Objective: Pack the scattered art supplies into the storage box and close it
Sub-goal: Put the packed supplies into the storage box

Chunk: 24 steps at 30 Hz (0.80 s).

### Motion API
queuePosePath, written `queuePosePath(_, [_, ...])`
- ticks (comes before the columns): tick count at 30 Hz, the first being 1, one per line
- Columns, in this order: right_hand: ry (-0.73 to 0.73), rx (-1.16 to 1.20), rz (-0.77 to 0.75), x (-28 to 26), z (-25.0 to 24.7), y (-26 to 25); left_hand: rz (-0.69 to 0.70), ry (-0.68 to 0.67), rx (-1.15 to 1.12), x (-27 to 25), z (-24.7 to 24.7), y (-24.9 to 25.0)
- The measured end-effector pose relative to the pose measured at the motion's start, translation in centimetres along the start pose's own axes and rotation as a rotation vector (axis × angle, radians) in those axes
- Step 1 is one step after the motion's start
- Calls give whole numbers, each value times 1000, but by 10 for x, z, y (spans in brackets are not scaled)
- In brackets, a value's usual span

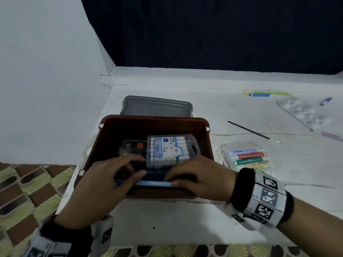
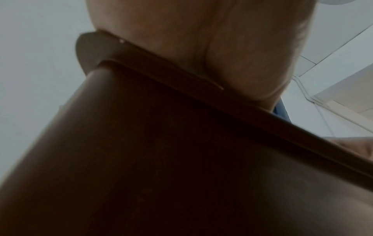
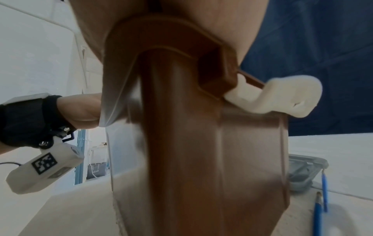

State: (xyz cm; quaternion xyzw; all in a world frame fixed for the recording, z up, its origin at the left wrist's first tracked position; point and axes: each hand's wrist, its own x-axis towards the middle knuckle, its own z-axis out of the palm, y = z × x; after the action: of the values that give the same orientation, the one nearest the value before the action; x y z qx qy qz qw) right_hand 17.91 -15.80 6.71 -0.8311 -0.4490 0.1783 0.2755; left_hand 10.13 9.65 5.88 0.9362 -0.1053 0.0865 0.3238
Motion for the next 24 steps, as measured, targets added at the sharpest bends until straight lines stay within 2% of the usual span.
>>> queuePosePath(6, [85, 78, -54, -5, -5, 2, 12, 89, -89, 5, 9, 20])
queuePosePath(8, [165, 144, -78, -12, -9, 3, 26, 119, -142, 7, 15, 30])
queuePosePath(12, [368, 292, -33, -39, -23, 11, 45, 176, -195, 15, 26, 53])
queuePosePath(16, [517, 293, -63, -64, -40, 30, 39, 216, -252, 26, 41, 80])
queuePosePath(24, [548, 283, -61, -132, -86, 102, -8, 313, -191, 51, 87, 152])
